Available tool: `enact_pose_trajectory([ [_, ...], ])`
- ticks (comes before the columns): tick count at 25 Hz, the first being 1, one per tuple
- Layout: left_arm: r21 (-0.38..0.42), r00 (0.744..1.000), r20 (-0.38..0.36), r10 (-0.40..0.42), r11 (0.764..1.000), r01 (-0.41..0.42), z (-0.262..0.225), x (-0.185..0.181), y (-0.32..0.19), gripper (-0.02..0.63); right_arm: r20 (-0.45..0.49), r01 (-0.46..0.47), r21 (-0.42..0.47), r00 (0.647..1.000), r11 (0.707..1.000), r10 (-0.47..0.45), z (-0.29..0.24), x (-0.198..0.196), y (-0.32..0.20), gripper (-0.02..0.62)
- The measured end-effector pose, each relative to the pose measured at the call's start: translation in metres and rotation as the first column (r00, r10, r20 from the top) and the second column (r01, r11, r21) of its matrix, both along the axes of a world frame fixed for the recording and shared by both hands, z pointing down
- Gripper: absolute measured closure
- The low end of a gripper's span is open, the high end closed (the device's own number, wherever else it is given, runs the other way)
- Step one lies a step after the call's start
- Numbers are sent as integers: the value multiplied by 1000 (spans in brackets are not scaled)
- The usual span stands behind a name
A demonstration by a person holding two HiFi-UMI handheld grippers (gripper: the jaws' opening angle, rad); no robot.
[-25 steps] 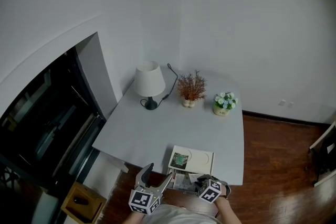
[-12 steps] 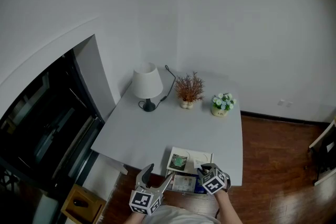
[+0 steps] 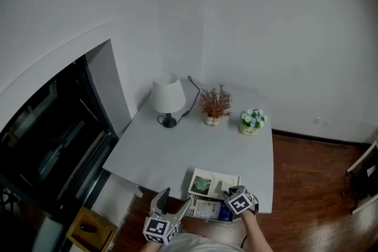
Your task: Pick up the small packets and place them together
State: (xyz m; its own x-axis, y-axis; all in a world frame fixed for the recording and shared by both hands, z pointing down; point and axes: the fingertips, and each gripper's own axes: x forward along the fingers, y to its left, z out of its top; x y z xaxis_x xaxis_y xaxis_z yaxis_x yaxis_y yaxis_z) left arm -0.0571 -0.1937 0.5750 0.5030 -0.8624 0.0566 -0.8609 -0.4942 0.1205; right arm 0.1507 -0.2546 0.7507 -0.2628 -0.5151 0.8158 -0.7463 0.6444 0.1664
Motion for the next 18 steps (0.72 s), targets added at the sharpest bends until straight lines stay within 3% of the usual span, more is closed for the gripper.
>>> enact_pose_trajectory([
  [6,5,1000,4,9,1000,-9,-2,1,-1,284,16,10,-27,1000,1000,-9,7,-5,2,438],
  [8,3,1000,9,12,1000,-12,-1,0,-1,284,1,13,-38,1000,999,-13,11,-6,5,249],
  [12,-2,1000,17,18,1000,-17,-1,0,-1,284,7,34,-26,999,999,-34,8,-7,9,243],
  [15,0,999,20,26,1000,-26,-2,2,0,284,108,55,92,992,994,-65,-25,-16,8,244],
  [17,3,999,24,33,999,-33,-2,4,-1,284,290,23,244,952,970,-95,-71,-25,7,244],
  [18,5,999,25,35,999,-35,-3,4,-1,284,375,-28,331,921,943,-104,-98,-25,7,244],
])
